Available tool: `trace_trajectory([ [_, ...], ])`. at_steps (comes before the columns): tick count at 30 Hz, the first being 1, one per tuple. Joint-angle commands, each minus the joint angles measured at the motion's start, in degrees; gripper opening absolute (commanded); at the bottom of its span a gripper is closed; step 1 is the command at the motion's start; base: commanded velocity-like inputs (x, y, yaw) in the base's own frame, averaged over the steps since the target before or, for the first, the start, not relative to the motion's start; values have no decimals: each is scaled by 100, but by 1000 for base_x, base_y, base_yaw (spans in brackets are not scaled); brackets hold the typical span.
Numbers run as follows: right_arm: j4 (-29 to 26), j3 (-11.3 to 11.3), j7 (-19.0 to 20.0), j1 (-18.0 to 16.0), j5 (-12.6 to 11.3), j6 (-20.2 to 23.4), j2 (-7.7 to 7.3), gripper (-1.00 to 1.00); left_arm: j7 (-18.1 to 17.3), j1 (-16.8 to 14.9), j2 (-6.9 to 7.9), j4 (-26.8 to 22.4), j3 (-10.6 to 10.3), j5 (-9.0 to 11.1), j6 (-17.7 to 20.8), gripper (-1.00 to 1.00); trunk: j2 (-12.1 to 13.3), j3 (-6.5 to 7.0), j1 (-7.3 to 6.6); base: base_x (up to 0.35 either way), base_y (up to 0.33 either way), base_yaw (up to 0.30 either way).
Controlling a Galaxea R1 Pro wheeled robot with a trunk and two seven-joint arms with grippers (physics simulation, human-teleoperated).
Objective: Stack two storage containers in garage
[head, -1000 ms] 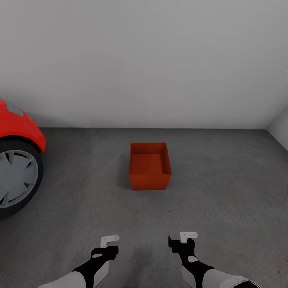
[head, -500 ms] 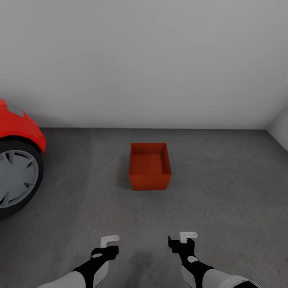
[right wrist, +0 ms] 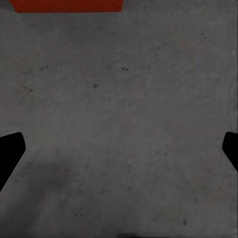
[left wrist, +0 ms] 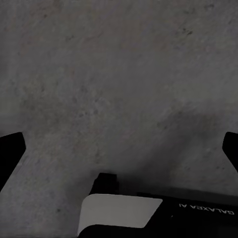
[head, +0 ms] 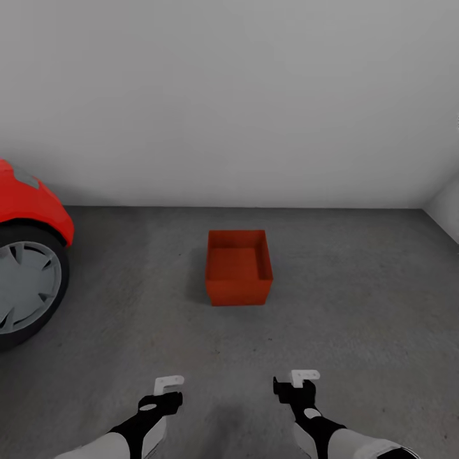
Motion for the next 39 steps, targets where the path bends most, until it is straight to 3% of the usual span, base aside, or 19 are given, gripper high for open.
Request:
trace_trajectory([
  [1, 20, 57, -15, -5, -40, -19, -59, 100, 25, -4, 48, 12, -55, 61, -13, 100, -7, -6, 2, 0, 0, 0],
  [3, 56, 60, 2, -5, -46, -7, -283, 100, 27, -4, 216, 30, -50, 74, 16, 100, -7, -6, 2, 0, 0, 0],
  [4, 77, 61, 26, 23, -50, 28, -511, 100, 21, -2, 409, 92, -51, 109, 33, 100, -7, -6, 2, 0, 0, 0],
  [6, 86, 58, 41, 109, -52, 46, -702, 100, -10, 10, 609, 277, -52, 182, 16, 100, -7, -6, 2, 0, 0, 0],
  [7, 90, 58, 52, 242, -53, 56, -822, 100, -110, 23, 784, 471, -52, 322, -3, 100, -7, -6, 2, 0, 0, 0],
  [11, 92, 61, 63, 631, -53, 64, -924, 100, -608, 33, 1022, 613, -54, 726, -17, 100, -7, -6, 2, 0, 0, 0],
  [15, 96, 64, 72, 1090, -47, 80, -918, 100, -864, 92, 1223, 646, -54, 869, 6, 100, -7, -6, 2, 0, 0, 0],
  [23, 98, 64, 138, 1621, -50, 614, -852, 100, -921, 1032, 1237, 650, -61, 886, -5, 100, -7, -2, 2, 0, 0, -5],
  [29, 99, 55, 174, 2162, -60, 794, -723, 100, -870, 1313, 1216, 652, -63, 892, -19, 100, -7, 34, 2, 0, 0, -100],
  [31, 98, 50, 209, 2402, -67, 802, -598, 100, -842, 1473, 1213, 651, -63, 899, -36, 100, -7, 49, 2, 0, 0, -118],
  [39, 98, 45, 267, 2537, -275, 852, -529, 100, -843, 1673, 1162, 648, -65, 870, -46, 100, -7, 119, 2, 0, 0, -68],
])
